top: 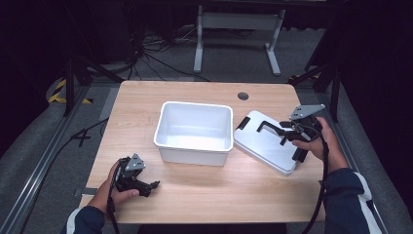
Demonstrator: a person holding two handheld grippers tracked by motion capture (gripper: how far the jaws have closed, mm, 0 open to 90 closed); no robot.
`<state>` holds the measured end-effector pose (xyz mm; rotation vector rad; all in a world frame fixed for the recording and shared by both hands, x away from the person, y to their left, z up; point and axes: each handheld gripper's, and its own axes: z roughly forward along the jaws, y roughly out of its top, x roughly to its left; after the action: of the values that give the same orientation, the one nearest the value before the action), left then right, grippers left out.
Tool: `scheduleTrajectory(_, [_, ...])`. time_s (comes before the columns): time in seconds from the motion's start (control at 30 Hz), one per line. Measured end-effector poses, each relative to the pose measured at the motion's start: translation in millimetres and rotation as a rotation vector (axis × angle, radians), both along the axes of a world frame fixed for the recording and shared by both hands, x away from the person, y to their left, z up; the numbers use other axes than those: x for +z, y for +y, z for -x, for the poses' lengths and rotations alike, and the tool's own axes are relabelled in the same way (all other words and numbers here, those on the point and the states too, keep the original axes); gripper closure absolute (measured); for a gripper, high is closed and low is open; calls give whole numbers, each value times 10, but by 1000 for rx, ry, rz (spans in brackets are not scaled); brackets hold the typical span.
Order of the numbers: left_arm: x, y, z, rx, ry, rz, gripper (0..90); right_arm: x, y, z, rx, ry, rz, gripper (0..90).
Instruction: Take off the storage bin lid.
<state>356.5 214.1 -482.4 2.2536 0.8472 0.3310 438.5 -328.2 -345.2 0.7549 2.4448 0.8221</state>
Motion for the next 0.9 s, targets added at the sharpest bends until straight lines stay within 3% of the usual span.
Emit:
scheduleTrajectory(0.57, [-1,-3,10,12,1,1,6,15,53,260,-14,-14,10,510])
scheduleTrajectory(0.73, [-2,-4,9,11,1,3,5,4,20,349,-24,-6,34,474])
scheduleTrajectory(0.9, [-2,-4,9,11,1,3,5,-20,-33,442,-26,-5,17,448])
